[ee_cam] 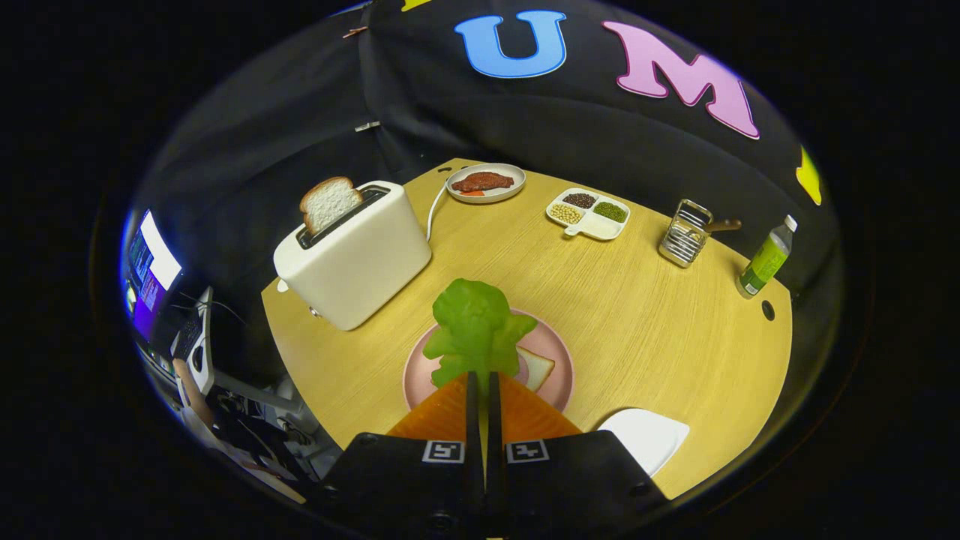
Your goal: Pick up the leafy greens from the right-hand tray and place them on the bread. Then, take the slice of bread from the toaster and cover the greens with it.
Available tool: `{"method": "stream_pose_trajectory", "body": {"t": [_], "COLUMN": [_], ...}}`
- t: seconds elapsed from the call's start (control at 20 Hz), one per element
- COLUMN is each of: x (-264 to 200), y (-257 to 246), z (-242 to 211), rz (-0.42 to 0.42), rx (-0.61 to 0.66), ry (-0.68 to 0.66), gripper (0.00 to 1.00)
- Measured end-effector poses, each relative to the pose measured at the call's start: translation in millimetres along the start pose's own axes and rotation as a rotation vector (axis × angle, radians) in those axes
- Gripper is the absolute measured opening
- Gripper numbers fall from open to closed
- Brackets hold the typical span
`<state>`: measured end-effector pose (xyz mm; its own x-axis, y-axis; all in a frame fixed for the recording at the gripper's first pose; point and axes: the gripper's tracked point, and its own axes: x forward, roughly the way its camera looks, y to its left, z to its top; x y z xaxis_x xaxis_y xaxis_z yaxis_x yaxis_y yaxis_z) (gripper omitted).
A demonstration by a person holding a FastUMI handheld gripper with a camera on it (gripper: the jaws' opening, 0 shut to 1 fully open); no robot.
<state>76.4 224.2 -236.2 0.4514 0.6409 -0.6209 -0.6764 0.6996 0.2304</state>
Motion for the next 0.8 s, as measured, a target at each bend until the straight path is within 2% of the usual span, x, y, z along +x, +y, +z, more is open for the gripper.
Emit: {"method": "stream_pose_trajectory", "body": {"t": [0.1,0.15,0.3,0.35,0.6,0.7,0.8], "x": [9,12,20,18,3,-14,-39], "y": [-1,-4,-8,-9,-6,1,14], "z": [2,3,10,12,23,37,58], "rz": [-0.005,-0.017,-0.046,-0.060,-0.078,-0.080,-0.088], "rx": [0.008,0.017,0.027,0.027,0.020,0.004,-0.065], "ry": [0.003,0.002,-0.028,-0.040,-0.095,-0.156,-0.256], "gripper": [0.06,0.12,0.84,0.90,0.95,0.96,0.96]}}
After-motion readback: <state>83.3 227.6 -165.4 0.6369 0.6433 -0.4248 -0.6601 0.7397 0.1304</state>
